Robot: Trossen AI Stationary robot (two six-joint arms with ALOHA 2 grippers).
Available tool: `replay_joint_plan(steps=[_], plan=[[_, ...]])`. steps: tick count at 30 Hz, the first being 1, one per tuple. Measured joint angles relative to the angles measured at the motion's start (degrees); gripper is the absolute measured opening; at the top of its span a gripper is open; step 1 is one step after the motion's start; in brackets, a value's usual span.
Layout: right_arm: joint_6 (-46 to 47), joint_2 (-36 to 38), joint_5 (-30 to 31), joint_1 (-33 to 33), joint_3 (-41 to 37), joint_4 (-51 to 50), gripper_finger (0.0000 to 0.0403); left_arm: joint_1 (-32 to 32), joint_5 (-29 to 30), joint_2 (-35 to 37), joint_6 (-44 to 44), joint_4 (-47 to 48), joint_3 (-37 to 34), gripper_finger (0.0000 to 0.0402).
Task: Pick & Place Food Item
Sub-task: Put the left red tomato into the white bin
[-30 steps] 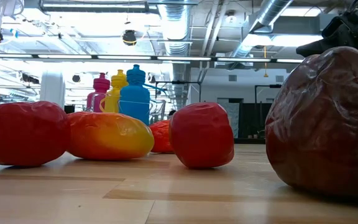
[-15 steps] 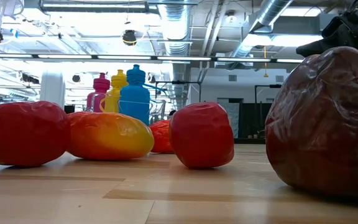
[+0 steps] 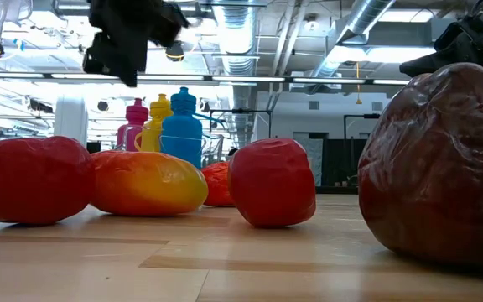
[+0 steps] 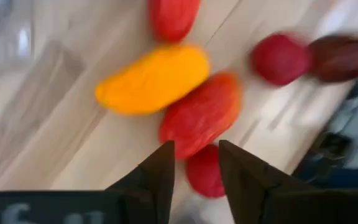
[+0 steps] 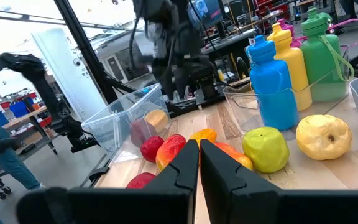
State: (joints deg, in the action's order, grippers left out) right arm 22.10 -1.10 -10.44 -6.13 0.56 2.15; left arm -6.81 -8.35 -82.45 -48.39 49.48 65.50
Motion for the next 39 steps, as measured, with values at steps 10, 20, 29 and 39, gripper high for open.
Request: replay_joint_plan(steps=[10,20,29,39], plan=[[0.0,0.0,0.0,0.0,0.0,0.0,0.0012,-0.9,-3.2,-19.2,-3.1,10.4,16.3,0.0057],[0.0,0.0,0.0,0.0,0.0,0.0,0.0012,-3.9,-0.4,-20.7,-1.4,6.2,17.2,0.0086],[0.0,0.0,0.0,0.0,0.0,0.2,0.0012,-4.1,0.4,-18.8,1.4,-2.4,17.3,0.0227],[0.0,0.0,0.0,0.0,0.0,0.1,0.0012,-4.9,-1.6,-20.9,-4.8,3.0,17.3,0.0323]])
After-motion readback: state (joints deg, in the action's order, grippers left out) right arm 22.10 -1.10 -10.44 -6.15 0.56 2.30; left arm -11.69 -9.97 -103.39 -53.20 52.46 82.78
